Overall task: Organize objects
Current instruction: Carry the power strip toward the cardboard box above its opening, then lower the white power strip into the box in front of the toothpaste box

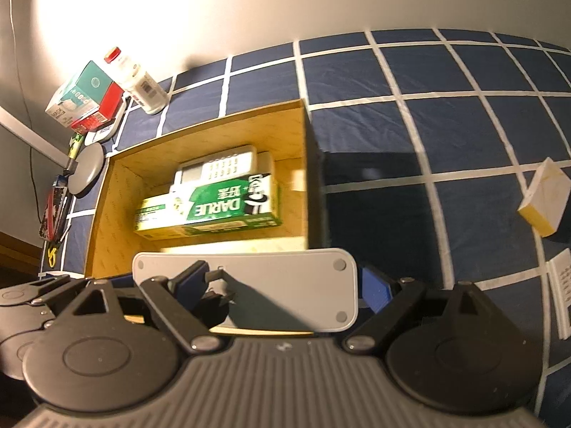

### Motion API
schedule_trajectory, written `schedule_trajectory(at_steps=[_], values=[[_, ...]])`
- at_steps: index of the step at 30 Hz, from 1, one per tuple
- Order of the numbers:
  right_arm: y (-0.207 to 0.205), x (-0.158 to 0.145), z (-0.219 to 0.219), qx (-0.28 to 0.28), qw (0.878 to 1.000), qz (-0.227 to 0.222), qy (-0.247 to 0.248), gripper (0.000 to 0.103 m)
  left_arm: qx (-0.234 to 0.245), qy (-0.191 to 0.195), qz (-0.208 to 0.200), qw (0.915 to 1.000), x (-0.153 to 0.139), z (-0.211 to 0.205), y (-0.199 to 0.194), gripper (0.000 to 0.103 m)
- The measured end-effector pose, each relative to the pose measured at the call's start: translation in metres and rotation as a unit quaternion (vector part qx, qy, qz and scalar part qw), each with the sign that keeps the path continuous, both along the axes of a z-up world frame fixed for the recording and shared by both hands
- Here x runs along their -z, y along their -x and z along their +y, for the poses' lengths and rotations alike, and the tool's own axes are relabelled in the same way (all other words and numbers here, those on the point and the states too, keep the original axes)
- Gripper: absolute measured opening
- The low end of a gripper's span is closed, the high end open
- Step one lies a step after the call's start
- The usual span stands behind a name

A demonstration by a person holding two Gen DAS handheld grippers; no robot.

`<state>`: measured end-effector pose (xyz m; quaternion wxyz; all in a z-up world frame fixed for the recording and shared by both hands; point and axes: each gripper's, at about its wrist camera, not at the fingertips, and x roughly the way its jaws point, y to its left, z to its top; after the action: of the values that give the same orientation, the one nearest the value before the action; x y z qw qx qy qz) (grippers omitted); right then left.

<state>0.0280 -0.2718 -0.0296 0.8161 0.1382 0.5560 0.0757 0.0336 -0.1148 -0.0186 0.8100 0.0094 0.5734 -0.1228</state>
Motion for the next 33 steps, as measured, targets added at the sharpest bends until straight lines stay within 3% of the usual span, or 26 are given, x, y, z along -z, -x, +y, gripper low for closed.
schedule_trajectory(at_steps=[13,33], values=[[-0.035,0.024,0.060,-0.021,1.000,0.022,0.001,0.088,-0.019,0.000,0.023,0.9995,0.024,0.060,-0.032,0.080],[-0.093,0.108,0.096,-0.013,0.994,0.110,-0.002,0.088,-0.004,-0.006,0.110,0.9939,0.104,0.095,-0.094,0.080]])
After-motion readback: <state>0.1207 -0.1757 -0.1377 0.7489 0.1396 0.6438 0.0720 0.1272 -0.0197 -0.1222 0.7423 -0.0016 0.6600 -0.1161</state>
